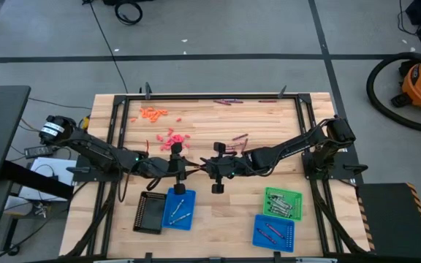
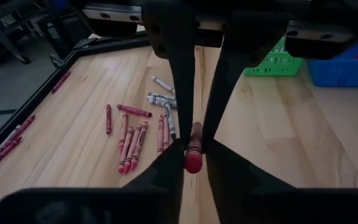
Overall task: Sort crayons
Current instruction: Put the pink crayon into the black bin
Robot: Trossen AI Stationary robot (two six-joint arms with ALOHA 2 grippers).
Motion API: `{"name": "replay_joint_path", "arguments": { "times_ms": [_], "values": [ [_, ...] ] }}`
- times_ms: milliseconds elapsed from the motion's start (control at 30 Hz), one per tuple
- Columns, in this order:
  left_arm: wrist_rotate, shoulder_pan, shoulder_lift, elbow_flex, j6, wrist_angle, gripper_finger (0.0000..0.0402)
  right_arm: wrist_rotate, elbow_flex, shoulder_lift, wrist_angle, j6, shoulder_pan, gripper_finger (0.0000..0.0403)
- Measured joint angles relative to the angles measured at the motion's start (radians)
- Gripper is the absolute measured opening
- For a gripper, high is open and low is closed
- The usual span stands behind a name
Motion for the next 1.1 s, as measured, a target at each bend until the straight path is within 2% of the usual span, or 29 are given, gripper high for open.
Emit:
{"name": "replay_joint_path", "arguments": {
  "times_ms": [200, 467, 633, 800, 967, 1100],
  "values": [
    [0.004, 0.0, -0.001, 0.0, 0.006, 0.008, 0.0025, 0.0, 0.0, 0.0, 0.0, -0.002, 0.005, 0.0048],
    [0.0, 0.0, -0.001, 0.0, -0.001, 0.012, 0.0031, 0.009, 0.0, -0.001, -0.004, 0.03, 0.005, 0.0078],
    [-0.001, -0.007, -0.001, 0.0, -0.003, 0.009, 0.0033, 0.009, 0.001, -0.02, -0.044, 0.068, 0.007, 0.0116],
    [-0.002, -0.007, -0.01, 0.0, -0.009, -0.012, 0.0033, 0.014, 0.001, -0.091, -0.13, 0.109, 0.006, 0.0152],
    [-0.008, -0.013, -0.032, 0.0, -0.01, -0.036, 0.0033, 0.055, 0.002, -0.161, -0.225, 0.149, 0.011, 0.0161],
    [-0.038, -0.031, -0.085, -0.001, -0.018, -0.114, 0.0034, 0.107, 0.002, -0.189, -0.268, 0.168, 0.025, 0.0162]
  ]
}}
